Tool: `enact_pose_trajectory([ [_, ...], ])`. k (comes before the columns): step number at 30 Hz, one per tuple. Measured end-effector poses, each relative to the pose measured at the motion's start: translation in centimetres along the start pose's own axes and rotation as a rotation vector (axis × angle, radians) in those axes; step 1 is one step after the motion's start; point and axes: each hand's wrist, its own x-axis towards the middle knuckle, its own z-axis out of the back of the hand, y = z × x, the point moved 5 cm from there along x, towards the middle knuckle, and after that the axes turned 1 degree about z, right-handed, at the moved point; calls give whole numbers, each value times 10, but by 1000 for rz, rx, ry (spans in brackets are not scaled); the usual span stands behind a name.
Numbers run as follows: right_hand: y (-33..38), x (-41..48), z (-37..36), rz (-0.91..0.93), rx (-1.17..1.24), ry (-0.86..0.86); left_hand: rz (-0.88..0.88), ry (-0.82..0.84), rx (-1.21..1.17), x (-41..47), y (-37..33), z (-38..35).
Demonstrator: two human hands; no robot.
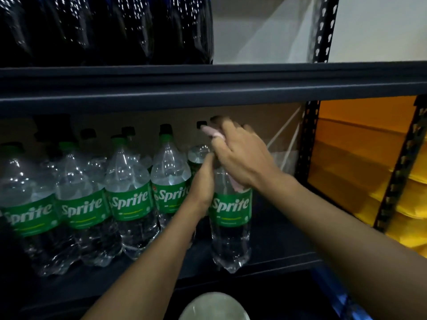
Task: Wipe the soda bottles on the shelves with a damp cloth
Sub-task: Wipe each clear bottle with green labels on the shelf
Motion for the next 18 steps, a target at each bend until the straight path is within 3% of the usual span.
enact_pose_trajectory([
  [8, 0, -43, -33, -94, 51, -391, -68, -87, 46, 0, 6, 3],
  [14, -14, -125, -96, -249, 144, -449, 62, -151, 6, 5, 15, 2],
  [18, -27, -189, -148, -362, 244, -339, 73, -201, 102, 0, 10, 3],
])
